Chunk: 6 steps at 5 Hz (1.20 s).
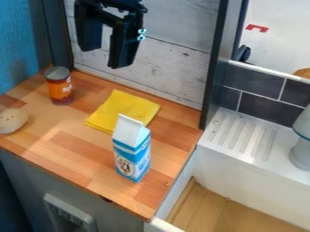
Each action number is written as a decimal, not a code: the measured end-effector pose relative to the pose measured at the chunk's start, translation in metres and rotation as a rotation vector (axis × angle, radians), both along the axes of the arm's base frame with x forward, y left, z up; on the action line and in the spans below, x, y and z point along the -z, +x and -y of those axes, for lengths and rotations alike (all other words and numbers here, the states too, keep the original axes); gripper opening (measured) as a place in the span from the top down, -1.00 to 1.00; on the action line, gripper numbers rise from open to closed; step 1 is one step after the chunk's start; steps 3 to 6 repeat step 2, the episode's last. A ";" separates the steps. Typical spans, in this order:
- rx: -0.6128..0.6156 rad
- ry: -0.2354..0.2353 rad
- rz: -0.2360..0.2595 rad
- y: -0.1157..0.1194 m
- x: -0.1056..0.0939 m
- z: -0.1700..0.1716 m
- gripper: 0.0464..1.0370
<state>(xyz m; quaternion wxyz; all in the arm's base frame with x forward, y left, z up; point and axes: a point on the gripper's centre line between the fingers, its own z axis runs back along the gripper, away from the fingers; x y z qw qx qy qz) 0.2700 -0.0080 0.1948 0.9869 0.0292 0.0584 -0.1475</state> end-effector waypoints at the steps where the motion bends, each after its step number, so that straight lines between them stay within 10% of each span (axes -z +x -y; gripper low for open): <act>1: 0.000 0.000 0.000 0.000 0.000 0.000 -0.92; 6: 0.000 0.000 0.005 0.000 -0.001 0.000 -0.92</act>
